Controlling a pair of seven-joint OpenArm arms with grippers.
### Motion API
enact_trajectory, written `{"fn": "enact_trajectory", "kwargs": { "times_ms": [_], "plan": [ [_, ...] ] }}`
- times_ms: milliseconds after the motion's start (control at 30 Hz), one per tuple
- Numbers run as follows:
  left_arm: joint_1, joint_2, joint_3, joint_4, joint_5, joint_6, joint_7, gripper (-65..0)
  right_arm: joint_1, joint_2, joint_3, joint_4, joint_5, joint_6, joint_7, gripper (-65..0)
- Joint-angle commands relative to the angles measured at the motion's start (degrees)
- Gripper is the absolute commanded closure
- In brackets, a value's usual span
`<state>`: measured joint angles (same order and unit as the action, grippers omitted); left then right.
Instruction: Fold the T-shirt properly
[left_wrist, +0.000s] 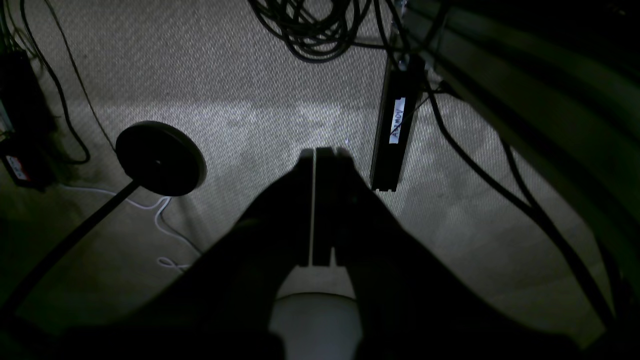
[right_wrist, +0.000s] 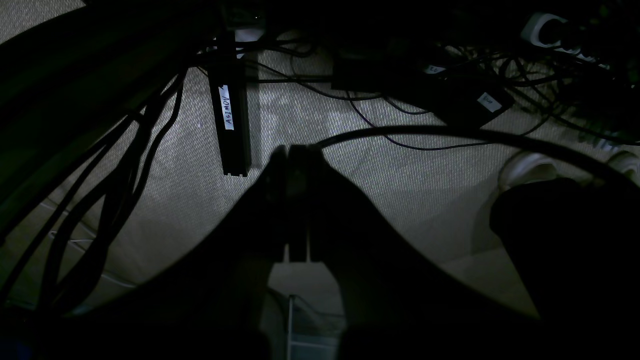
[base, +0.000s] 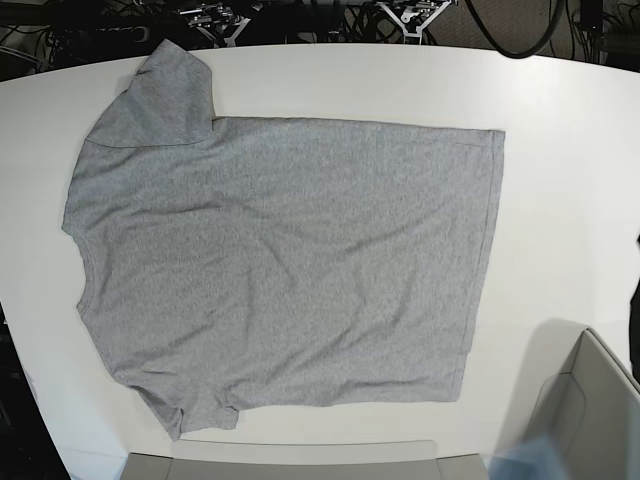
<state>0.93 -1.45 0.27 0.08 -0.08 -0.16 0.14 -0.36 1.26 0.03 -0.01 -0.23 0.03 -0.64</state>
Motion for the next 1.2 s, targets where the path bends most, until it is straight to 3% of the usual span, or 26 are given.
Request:
{"fn": "enact_trajectory", "kwargs": {
  "times_ms": [0,167,267,400,600,833,867,933,1033,1167],
  "plan": [
    [0.08,0.0,-0.05,-0.03,-0.06,0.3,-0.1,0.0,-0.21,0.19,0.01,0.05,-0.08,0.36,0.07,0.0],
    [1.4,-0.7,-0.14,0.32,-0.14,-0.06,-0.8,0.0,-1.44,1.16,0.36,0.32,0.01,0.36,0.51,0.0],
    [2.98,-0.79,-0.23,0.41,-0.23,-0.06,-7.31,0.0,-2.32,1.34,0.45,0.41,0.19,0.36,2.27,0.0],
    [7.29,-1.4,-0.23,0.06,-0.23,-0.06,-22.34,0.0,-6.1,1.34,0.45,0.41,0.19,0.36,11.68,0.0],
    [14.5,-1.76,-0.23,-0.03,-0.23,-0.06,-45.37,0.0,-13.93,1.78,0.45,0.23,0.19,0.36,31.37,0.0],
    [22.68,-1.76,-0.23,-0.03,-0.23,-0.06,-76.05,0.0,-22.8,4.15,0.45,0.05,0.19,0.36,57.13,0.0],
    [23.55,-1.76,-0.23,0.49,-0.23,-0.06,-77.81,0.0,-24.21,4.41,0.54,0.05,0.19,0.36,61.0,0.0],
    [25.31,-1.76,-0.23,2.52,-0.23,-0.06,-76.23,-0.1,-26.58,4.77,0.54,0.32,0.19,0.36,67.15,-0.1],
    [27.95,-2.28,-0.23,7.35,-0.23,0.03,-77.02,-0.1,-29.49,5.29,0.54,3.22,1.68,0.1,66.71,-0.1],
    [35.86,-2.55,-0.23,22.82,-0.23,0.03,-77.02,-0.1,-36.78,5.47,0.45,14.3,6.95,0.36,66.8,-0.1]
  ]
}}
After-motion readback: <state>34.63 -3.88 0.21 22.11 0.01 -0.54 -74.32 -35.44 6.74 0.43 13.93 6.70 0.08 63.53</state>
